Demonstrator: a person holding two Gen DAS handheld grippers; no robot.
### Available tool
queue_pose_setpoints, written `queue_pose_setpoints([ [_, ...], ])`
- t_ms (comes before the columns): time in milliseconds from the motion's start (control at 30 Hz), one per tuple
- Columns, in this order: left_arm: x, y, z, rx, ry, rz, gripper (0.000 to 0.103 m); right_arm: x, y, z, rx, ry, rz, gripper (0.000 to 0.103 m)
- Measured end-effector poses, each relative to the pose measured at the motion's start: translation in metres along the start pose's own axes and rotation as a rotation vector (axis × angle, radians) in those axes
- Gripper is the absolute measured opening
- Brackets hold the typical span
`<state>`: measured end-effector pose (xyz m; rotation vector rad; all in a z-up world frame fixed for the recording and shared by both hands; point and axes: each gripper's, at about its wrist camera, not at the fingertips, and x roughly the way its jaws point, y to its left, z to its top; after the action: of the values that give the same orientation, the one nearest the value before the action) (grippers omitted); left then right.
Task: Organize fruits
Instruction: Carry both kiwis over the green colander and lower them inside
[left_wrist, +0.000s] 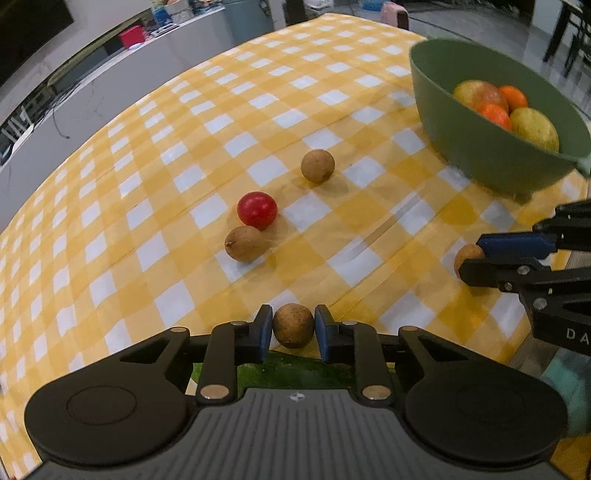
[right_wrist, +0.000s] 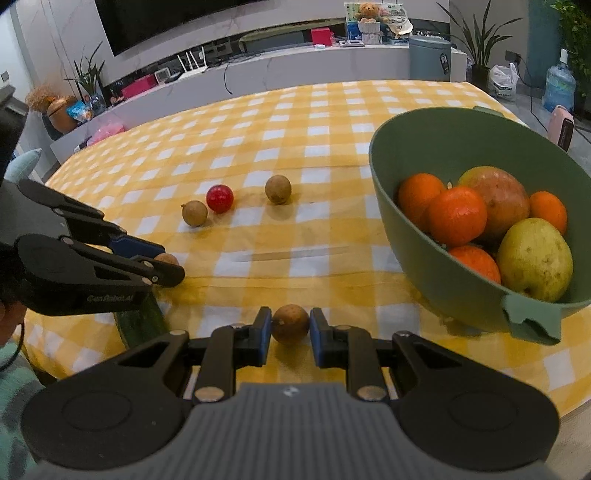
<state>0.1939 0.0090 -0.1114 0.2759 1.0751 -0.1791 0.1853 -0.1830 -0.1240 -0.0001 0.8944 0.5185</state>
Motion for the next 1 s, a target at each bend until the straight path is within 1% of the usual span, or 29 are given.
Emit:
queue_pose_setpoints([
  [100, -0.014, 0.0, 0.006, -0.038, -0.024, -0.038, 0.027, -0.012, 0.0, 0.002, -0.004, -0.033, 0.013, 0.018],
  [167, -0.027, -0.004, 0.012, -0.043, -0.054, -0.062, 0.027, -0.024, 0.001, 0.003, -0.01, -0.065, 0.029, 0.018],
  [333, -0.058, -0.026, 0.034, -0.016, -0.141, -0.119, 0.027, -0.061, -0.006, 0.006, -0.008, -0.169, 0.039, 0.018],
  [500, -0.074, -0.055, 0.061, 0.01, -0.194, -0.22, 0.027, -0.092, -0.029, 0.011, 0.025, -0.245, -0.011, 0.018],
  [600, -0.074, -0.073, 0.076, 0.035, -0.208, -0.25, 0.027, -0.103, -0.045, 0.01, 0.04, -0.267, -0.066, 0.018],
  [733, -0.066, -0.091, 0.091, 0.081, -0.214, -0.274, 0.027, -0.108, -0.068, 0.008, 0.084, -0.268, -0.145, 0.018],
  [800, -0.058, -0.097, 0.098, 0.114, -0.197, -0.295, 0.027, -0.109, -0.08, 0.006, 0.11, -0.265, -0.17, 0.018],
  [900, -0.042, -0.104, 0.108, 0.141, -0.15, -0.317, 0.027, -0.105, -0.093, 0.006, 0.133, -0.248, -0.174, 0.018],
  [1000, -0.03, -0.108, 0.115, 0.145, -0.102, -0.319, 0.027, -0.101, -0.101, 0.006, 0.169, -0.229, -0.144, 0.018],
])
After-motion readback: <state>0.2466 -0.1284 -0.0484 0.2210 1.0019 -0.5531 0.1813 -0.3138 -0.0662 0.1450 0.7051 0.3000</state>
